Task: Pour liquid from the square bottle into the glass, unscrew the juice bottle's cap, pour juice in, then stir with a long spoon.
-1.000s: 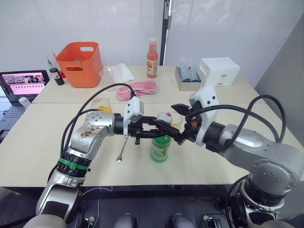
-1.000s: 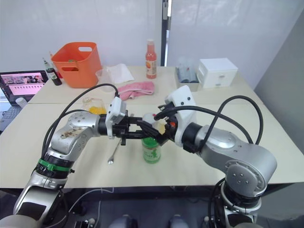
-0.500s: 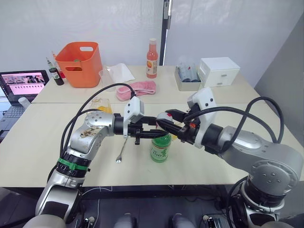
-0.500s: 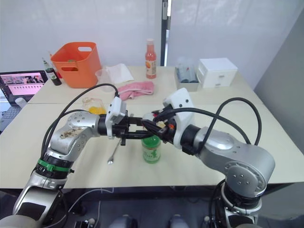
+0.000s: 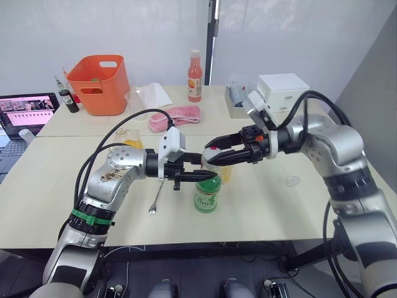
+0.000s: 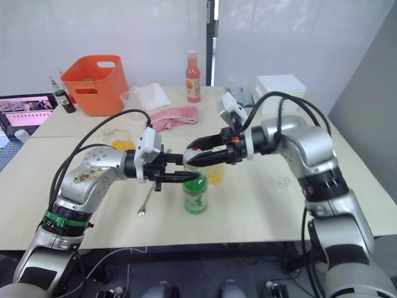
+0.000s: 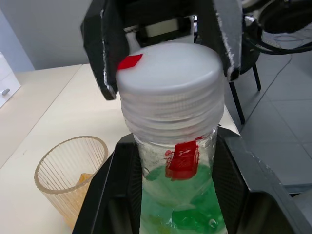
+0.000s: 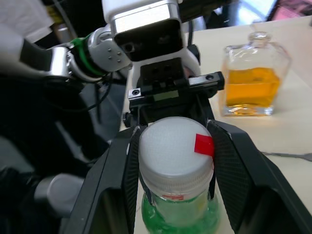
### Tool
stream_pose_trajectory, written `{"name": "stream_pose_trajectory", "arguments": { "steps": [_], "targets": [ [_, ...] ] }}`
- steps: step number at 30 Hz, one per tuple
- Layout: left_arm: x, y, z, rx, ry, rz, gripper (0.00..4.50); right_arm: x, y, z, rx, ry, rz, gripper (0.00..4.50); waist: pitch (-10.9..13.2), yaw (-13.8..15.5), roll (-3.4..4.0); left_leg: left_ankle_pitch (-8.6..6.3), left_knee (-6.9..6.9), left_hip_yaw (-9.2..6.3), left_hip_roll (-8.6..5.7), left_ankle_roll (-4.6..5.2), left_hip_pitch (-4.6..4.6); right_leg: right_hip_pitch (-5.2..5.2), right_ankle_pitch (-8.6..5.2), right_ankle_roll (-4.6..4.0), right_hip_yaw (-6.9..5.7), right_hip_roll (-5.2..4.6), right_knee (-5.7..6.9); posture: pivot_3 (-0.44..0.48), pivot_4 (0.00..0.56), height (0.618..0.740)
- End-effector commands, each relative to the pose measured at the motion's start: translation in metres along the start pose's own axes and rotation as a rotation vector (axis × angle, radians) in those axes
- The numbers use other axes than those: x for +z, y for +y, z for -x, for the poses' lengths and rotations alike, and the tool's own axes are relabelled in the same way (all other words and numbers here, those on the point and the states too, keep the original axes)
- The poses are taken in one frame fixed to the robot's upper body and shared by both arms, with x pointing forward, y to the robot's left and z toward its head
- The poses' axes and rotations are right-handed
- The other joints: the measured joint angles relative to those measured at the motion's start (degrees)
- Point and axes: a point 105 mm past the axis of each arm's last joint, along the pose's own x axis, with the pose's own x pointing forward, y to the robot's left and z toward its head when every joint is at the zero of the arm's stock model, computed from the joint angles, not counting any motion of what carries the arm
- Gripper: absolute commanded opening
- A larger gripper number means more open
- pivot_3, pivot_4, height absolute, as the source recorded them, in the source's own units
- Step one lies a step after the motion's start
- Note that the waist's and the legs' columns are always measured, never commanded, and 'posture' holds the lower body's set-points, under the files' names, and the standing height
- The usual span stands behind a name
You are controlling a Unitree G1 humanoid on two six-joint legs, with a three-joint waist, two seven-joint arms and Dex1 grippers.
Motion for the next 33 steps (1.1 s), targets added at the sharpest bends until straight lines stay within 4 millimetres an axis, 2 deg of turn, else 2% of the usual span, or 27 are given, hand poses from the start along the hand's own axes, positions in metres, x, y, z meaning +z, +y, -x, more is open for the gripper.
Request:
{"name": "stream_pose_trajectory", "arguments": {
  "steps": [1,4,6,11,12,16,19,24,29,33],
  "targets": [
    [-0.021,-0.002,0.0,0.008,0.092,0.04,1.5,0.003,-0.006,0.0,0.072,0.0,0.013,1.65,0.0,0.2,0.0,0.0,-0.01,-0.01,0.01,0.0,-0.02,0.0,0.0,0.0,-0.01,0.0,-0.01,0.0,0.15,0.715],
    [-0.02,0.0,0.0,0.018,0.089,0.038,1.5,0.004,-0.009,0.0,0.071,0.005,0.031,1.65,0.0,0.3,0.0,-0.01,0.0,0.01,0.0,0.0,-0.02,0.0,0.0,0.0,-0.01,-0.06,0.01,0.0,0.15,0.715],
    [-0.019,0.003,0.001,0.028,0.088,0.034,1.5,0.006,-0.008,0.002,0.069,-0.004,0.049,2.67,0.0,0.3,0.0,0.0,0.01,0.01,-0.01,0.0,0.01,0.01,0.0,0.0,-0.01,-0.07,0.06,0.0,0.15,0.715],
    [-0.02,0.005,0.002,0.039,0.088,0.03,1.5,0.02,-0.001,0.011,0.032,-0.071,0.088,4.36,0.0,0.6,0.0,0.0,0.04,0.01,-0.02,0.0,0.02,0.0,0.01,-0.02,-0.01,-0.08,0.11,0.0,0.15,0.715],
    [-0.02,0.005,0.002,0.041,0.09,0.028,1.5,0.027,0.003,0.017,-0.005,-0.108,0.107,4.47,0.0,0.6,0.0,0.0,0.04,0.01,-0.03,0.0,0.01,0.0,0.01,-0.02,-0.01,-0.09,0.11,0.0,0.15,0.715],
    [-0.021,0.005,0.004,0.05,0.09,0.028,1.5,0.039,0.028,0.033,-0.15,-0.188,0.157,4.47,0.0,0.9,0.0,-0.01,0.01,-0.04,-0.07,0.0,-0.09,-0.05,0.01,-0.01,-0.06,-0.17,0.06,0.0,0.15,0.715],
    [-0.021,0.005,0.005,0.057,0.091,0.028,1.5,0.039,0.043,0.033,-0.288,-0.194,0.163,4.47,0.0,0.7,0.0,-0.01,0.0,-0.09,-0.08,-0.01,-0.07,-0.03,0.01,-0.01,-0.06,-0.19,0.06,0.0,0.15,0.715],
    [-0.021,0.007,0.007,0.073,0.09,0.028,1.5,0.018,0.047,0.012,-0.648,-0.148,0.081,4.47,0.0,0.3,0.02,0.0,-0.02,-0.09,0.02,-0.01,0.07,0.01,0.0,-0.04,0.0,-0.12,0.13,0.0,0.15,0.715],
    [-0.02,0.008,0.007,0.072,0.094,0.029,1.5,0.013,0.053,-0.006,-0.794,-0.177,0.011,4.47,0.0,0.5,0.02,0.0,0.02,-0.13,-0.07,-0.01,0.0,-0.01,0.01,-0.02,0.02,-0.19,0.1,0.0,0.15,0.715],
    [-0.02,0.007,0.006,0.059,0.095,0.031,1.5,0.01,0.049,-0.006,-0.875,-0.163,-0.019,4.47,0.0,0.5,0.02,0.0,0.02,-0.15,-0.07,-0.01,0.0,0.0,0.0,-0.01,0.01,-0.18,0.09,0.0,0.15,0.715]
  ]
}}
